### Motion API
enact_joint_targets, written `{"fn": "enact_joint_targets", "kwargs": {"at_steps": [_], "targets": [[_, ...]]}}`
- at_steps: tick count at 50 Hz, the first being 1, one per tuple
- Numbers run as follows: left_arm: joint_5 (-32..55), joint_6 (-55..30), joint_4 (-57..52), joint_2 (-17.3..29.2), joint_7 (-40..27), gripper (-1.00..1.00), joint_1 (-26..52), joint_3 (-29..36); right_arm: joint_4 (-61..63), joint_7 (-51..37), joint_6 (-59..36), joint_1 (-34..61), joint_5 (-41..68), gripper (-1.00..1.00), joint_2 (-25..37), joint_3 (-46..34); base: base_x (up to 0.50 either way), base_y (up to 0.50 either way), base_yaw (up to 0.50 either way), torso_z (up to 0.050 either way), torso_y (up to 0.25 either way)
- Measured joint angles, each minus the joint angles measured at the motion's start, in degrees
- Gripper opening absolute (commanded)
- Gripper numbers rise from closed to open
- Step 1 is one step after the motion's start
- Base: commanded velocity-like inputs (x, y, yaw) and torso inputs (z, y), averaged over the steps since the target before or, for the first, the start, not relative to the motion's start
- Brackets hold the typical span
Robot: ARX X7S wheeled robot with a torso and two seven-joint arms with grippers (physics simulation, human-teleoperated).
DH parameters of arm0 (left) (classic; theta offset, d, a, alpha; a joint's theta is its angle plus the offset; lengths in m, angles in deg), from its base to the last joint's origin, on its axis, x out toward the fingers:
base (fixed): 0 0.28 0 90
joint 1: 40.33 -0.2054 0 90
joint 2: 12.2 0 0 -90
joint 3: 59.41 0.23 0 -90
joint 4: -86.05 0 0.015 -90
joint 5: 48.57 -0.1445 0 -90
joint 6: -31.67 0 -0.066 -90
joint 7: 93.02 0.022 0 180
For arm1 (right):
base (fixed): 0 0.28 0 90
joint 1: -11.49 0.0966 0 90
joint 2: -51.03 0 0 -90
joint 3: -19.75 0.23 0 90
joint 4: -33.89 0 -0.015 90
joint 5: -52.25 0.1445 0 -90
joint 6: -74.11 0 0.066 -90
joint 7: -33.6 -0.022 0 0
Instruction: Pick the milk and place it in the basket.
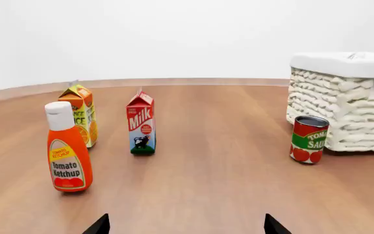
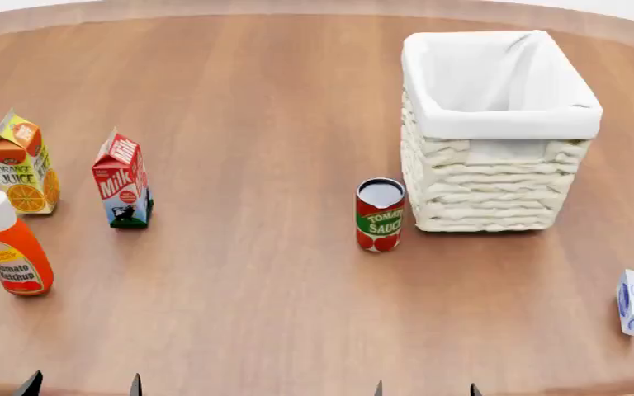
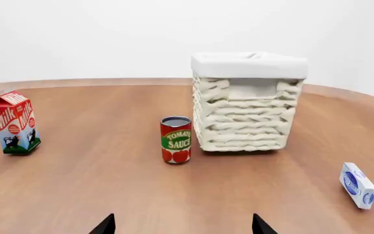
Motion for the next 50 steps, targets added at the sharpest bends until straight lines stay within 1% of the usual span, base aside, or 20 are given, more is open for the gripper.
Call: {"fn": "enact_joint_targets", "kwargs": {"at_steps": [21,25,31,34,39,46,50], "targets": [[2.6,-0.6,-0.2,2.5,-2.5,1.00,0.2,2.9,0.8,-3.7,-1.6,0.8,2.2,1.00,2.5,-2.7,0.00,0.00,0.00,0.000,0.000],[3.7,-2.6,-1.7,3.0,-2.8,1.00,0.6,3.1,3.2,-4.0,-4.2,2.0,3.0,1.00,3.3,-2.9,0.00,0.00,0.00,0.000,0.000],[5.7,-8.0,-6.3,4.1,-3.4,1.00,2.7,2.9,9.1,-3.9,-11.3,6.1,5.2,1.00,4.8,-2.7,0.00,0.00,0.00,0.000,0.000],[7.3,-12.1,-10.2,4.9,-3.7,1.00,5.2,2.2,13.4,-3.8,-16.2,9.7,6.8,1.00,6.0,-2.2,0.00,0.00,0.00,0.000,0.000],[9.9,-20.2,-17.7,6.9,-4.4,1.00,11.6,0.9,20.9,-3.7,-25.4,17.5,9.5,1.00,8.2,-0.8,0.00,0.00,0.00,0.000,0.000],[14.7,-33.5,-28.0,10.2,-5.6,1.00,24.2,-2.5,30.8,-3.8,-39.6,31.6,14.6,1.00,11.8,3.2,0.00,0.00,0.00,0.000,0.000],[18.5,-41.6,-33.5,11.9,-6.4,1.00,32.8,-6.1,35.3,-3.8,-48.0,41.1,18.0,1.00,13.8,5.9,0.00,0.00,0.00,0.000,0.000]]}}
